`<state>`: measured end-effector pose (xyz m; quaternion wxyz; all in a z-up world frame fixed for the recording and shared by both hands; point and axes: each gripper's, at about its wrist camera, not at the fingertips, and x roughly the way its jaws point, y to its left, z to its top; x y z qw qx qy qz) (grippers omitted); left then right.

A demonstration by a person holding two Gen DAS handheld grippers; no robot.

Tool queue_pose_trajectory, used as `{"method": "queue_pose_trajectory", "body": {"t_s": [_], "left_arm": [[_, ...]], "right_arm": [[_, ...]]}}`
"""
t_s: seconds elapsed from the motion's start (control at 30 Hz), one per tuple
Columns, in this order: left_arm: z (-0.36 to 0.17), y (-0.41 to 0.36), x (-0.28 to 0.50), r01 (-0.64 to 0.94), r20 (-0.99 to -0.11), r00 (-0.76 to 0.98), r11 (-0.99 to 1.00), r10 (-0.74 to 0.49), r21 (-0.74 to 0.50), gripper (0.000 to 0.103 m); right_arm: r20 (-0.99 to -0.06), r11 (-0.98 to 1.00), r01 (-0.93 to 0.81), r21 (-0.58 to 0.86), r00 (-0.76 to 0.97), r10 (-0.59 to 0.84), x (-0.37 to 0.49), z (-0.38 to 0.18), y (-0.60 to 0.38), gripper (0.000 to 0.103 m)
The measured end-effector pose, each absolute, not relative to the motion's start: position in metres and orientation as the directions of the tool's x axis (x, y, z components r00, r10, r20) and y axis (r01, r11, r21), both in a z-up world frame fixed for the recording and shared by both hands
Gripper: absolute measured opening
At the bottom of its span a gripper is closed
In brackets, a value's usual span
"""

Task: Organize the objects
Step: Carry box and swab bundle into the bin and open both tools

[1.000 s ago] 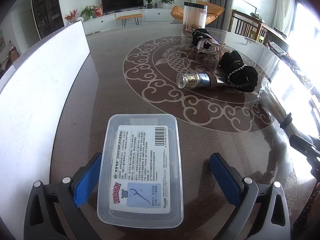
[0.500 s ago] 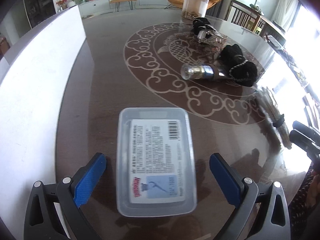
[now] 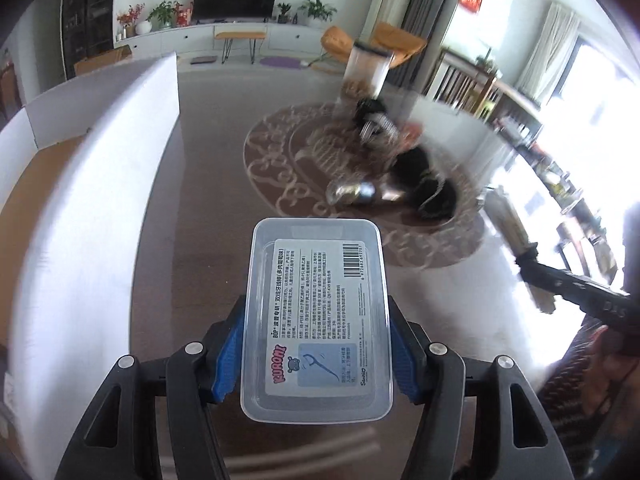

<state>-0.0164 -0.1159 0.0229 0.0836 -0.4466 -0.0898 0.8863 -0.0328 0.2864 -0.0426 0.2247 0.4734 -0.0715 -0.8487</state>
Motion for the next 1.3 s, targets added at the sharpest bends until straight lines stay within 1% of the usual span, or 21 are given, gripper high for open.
{"method": "queue_pose_trajectory", "body": {"t_s": [0.07,0.13,0.17,0.23,0.33,0.43,0.5,0.57,0.6,0.63,0.67,0.7,0.77,0.83,0.93,1.03,1.13,1.23,1.3], "left_arm": [[0.051,-0.13,-0.004,-0.066,-0.74,-0.626,-0.962,0.248,-0.266,0.061],[0.08,-0.151,0.008,-0.046,-0.702,-0.676,-0.963,0.226,-0.267,0.061],[0.092,-0.164,0.014,-0.027,-0.686,-0.699,-0.966,0.203,-0.257,0.061],[0.112,-0.199,0.028,0.042,-0.67,-0.733,-0.975,0.117,-0.217,0.061],[0.114,-0.247,0.043,0.172,-0.681,-0.732,-0.973,-0.02,-0.157,0.061],[0.099,-0.295,0.055,0.323,-0.718,-0.674,-0.944,-0.175,-0.073,0.061],[0.087,-0.315,0.057,0.385,-0.748,-0.616,-0.923,-0.247,-0.013,0.062],[0.072,-0.331,0.054,0.429,-0.79,-0.531,-0.901,-0.307,0.062,0.062],[0.066,-0.335,0.053,0.443,-0.805,-0.496,-0.892,-0.326,0.089,0.063],[0.06,-0.338,0.052,0.455,-0.816,-0.468,-0.884,-0.34,0.107,0.068],[0.056,-0.339,0.052,0.464,-0.822,-0.451,-0.878,-0.348,0.117,0.075],[0.055,-0.337,0.052,0.466,-0.819,-0.454,-0.877,-0.352,0.119,0.077],[0.058,-0.329,0.052,0.467,-0.794,-0.473,-0.873,-0.382,0.141,0.091],[0.06,-0.321,0.049,0.456,-0.777,-0.49,-0.876,-0.396,0.158,0.094],[0.066,-0.302,0.041,0.428,-0.754,-0.513,-0.884,-0.41,0.19,0.095],[0.076,-0.28,0.031,0.396,-0.731,-0.533,-0.889,-0.426,0.229,0.095],[0.085,-0.26,0.025,0.354,-0.719,-0.557,-0.902,-0.415,0.247,0.095],[0.094,-0.24,0.026,0.309,-0.712,-0.584,-0.918,-0.39,0.249,0.095],[0.104,-0.221,0.026,0.269,-0.71,-0.612,-0.936,-0.347,0.226,0.095]], "right_arm": [[-0.732,-0.858,0.364,0.364,-0.458,-0.504,-0.025,-0.016,0.268,0.031],[-0.696,-0.82,0.424,0.384,-0.451,-0.559,-0.018,0.006,0.243,0.031],[-0.673,-0.794,0.458,0.4,-0.441,-0.594,-0.013,0.017,0.228,0.031],[-0.627,-0.73,0.532,0.429,-0.406,-0.665,-0.006,0.04,0.19,0.031],[-0.583,-0.625,0.628,0.464,-0.315,-0.749,0.002,0.059,0.124,0.031],[-0.59,-0.554,0.694,0.459,-0.228,-0.774,0.006,0.061,0.055,0.031],[-0.606,-0.524,0.721,0.454,-0.181,-0.775,0.007,0.054,0.012,0.031],[-0.634,-0.499,0.735,0.46,-0.122,-0.764,0.005,0.037,-0.024,0.034],[-0.656,-0.493,0.739,0.459,-0.092,-0.749,0.004,0.027,-0.038,0.039],[-0.671,-0.497,0.739,0.454,-0.083,-0.737,0.001,0.018,-0.047,0.049],[-0.682,-0.509,0.739,0.442,-0.092,-0.726,0.001,0.013,-0.052,0.053],[-0.683,-0.52,0.738,0.429,-0.112,-0.722,0.001,0.009,-0.05,0.056],[-0.665,-0.531,0.738,0.416,-0.151,-0.731,0.002,0.008,-0.036,0.06],[-0.65,-0.563,0.728,0.393,-0.213,-0.73,0.0,0.009,-0.01,0.075],[-0.632,-0.626,0.695,0.353,-0.316,-0.707,-0.007,0.004,0.037,0.082],[-0.647,-0.697,0.639,0.325,-0.387,-0.657,-0.019,-0.006,0.076,0.085],[-0.682,-0.767,0.56,0.314,-0.429,-0.592,-0.033,-0.025,0.113,0.085],[-0.701,-0.819,0.476,0.321,-0.462,-0.543,-0.05,-0.043,0.146,0.085],[-0.719,-0.855,0.423,0.299,-0.489,-0.493,-0.052,-0.052,0.169,0.085]]}}
